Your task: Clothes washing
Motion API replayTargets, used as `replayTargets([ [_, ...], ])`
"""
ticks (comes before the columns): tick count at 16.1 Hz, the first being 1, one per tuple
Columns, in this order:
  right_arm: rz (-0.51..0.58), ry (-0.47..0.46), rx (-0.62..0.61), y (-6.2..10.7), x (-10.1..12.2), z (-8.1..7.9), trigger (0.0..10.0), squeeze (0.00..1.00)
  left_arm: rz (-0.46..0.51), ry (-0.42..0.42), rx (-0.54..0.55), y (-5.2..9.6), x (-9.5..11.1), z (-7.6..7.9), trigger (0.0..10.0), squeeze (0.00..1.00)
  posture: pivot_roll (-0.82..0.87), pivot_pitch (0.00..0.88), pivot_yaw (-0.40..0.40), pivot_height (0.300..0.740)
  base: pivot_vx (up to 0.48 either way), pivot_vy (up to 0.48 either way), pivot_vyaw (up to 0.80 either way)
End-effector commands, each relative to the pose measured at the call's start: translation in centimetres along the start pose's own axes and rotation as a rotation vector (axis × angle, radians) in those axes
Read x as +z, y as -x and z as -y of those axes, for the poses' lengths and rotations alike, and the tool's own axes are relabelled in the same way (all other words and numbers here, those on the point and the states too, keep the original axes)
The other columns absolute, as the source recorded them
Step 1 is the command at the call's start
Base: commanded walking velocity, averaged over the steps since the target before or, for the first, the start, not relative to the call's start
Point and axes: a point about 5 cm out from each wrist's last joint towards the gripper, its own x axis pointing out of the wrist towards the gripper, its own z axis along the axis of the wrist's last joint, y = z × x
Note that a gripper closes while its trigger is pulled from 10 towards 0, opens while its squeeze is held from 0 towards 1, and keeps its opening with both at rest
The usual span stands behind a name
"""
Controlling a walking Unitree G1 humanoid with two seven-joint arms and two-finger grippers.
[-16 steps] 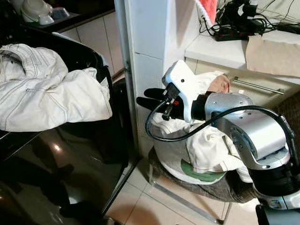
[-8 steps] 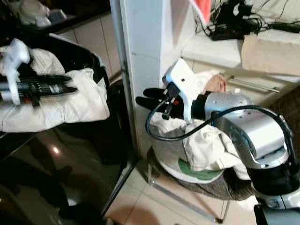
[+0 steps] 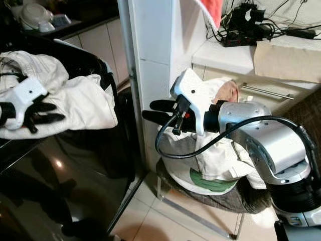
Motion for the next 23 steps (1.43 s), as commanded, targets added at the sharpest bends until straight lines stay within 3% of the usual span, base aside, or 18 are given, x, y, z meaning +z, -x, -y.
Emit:
replayTargets([
  [1,0.009,0.026,0.020,0.0,0.2,-0.4,10.0,0.00,-0.004,-0.026,0.044,0.1,0.4,-0.5,10.0,0.00,-0.05,0.000,0.052,0.740,0.000,0.000,0.00],
  [2,0.010,0.029,0.009,0.1,0.3,-0.3,10.0,0.00,-0.071,-0.056,0.247,0.3,0.1,-2.5,10.0,0.00,-0.05,0.000,0.052,0.740,0.000,0.000,0.00],
  [4,0.012,0.031,0.002,0.1,0.3,-0.2,10.0,0.00,-0.093,-0.093,0.373,0.5,0.2,-3.8,10.0,0.00,-0.05,0.000,0.054,0.740,0.000,0.000,0.00],
  [6,0.013,0.033,-0.010,0.2,0.4,0.0,10.0,0.00,-0.046,-0.130,0.606,1.2,1.8,-6.1,10.0,0.00,-0.05,0.000,0.054,0.740,0.000,0.000,0.00],
  [7,0.014,0.034,-0.020,0.2,0.4,0.2,10.0,0.00,-0.052,-0.248,0.834,2.6,3.2,-7.9,10.0,0.00,-0.05,0.000,0.054,0.740,0.000,0.000,0.00],
  [9,0.016,0.036,-0.029,0.3,0.4,0.3,10.0,0.00,-0.001,-0.289,0.955,3.7,4.6,-8.9,10.0,0.00,-0.05,0.000,0.058,0.740,0.000,0.000,0.00],
  [13,0.038,0.026,-0.131,0.5,0.5,1.1,10.0,0.00,0.305,-0.192,1.026,4.4,7.3,-8.6,10.0,0.00,-0.06,0.000,0.061,0.740,0.000,0.000,0.00],
  [14,0.044,0.021,-0.150,0.5,0.5,1.3,10.0,0.00,0.381,-0.118,0.953,3.7,7.5,-8.0,10.0,0.00,-0.06,0.000,0.062,0.740,0.000,0.000,0.00],
  [15,0.044,0.019,-0.169,0.5,0.3,1.3,10.0,0.00,0.491,0.035,0.819,2.5,7.8,-6.6,10.0,0.00,-0.06,0.000,0.063,0.740,0.000,0.000,0.00],
  [16,0.043,0.018,-0.180,0.5,0.2,1.4,10.0,0.00,0.537,0.103,0.762,2.0,7.8,-6.0,10.0,0.00,-0.06,0.000,0.063,0.740,0.000,0.000,0.00],
  [17,0.038,0.009,-0.281,0.1,-0.5,1.7,10.0,0.00,0.603,0.218,0.631,0.1,7.2,-2.9,10.0,0.00,-0.06,0.000,0.064,0.740,0.000,0.000,0.00],
  [18,0.038,0.003,-0.352,-0.2,-0.9,1.9,10.0,0.00,0.621,0.294,0.565,-0.8,6.6,-1.1,10.0,0.00,-0.06,0.000,0.064,0.740,0.000,0.000,0.00],
  [19,0.101,-0.035,-0.403,-0.8,-1.3,1.1,10.0,0.00,0.664,0.394,0.526,-2.0,5.7,2.4,10.0,0.00,-0.06,0.000,0.064,0.740,0.000,0.000,0.00],
  [20,0.123,-0.054,-0.420,-1.0,-1.5,0.8,10.0,0.00,0.683,0.427,0.517,-2.3,5.4,3.7,10.0,0.00,-0.06,0.000,0.062,0.740,0.000,0.000,0.00],
  [22,0.109,-0.167,-0.675,-1.0,-4.5,0.9,10.0,0.00,0.697,0.514,0.501,-2.9,3.9,9.3,10.0,0.00,-0.06,0.000,0.055,0.740,0.000,0.000,0.00],
  [23,0.099,-0.222,-0.778,-0.6,-6.3,0.8,10.0,0.00,0.670,0.517,0.490,-3.0,3.5,11.3,10.0,0.00,-0.06,0.000,0.053,0.740,0.000,0.000,0.00],
])
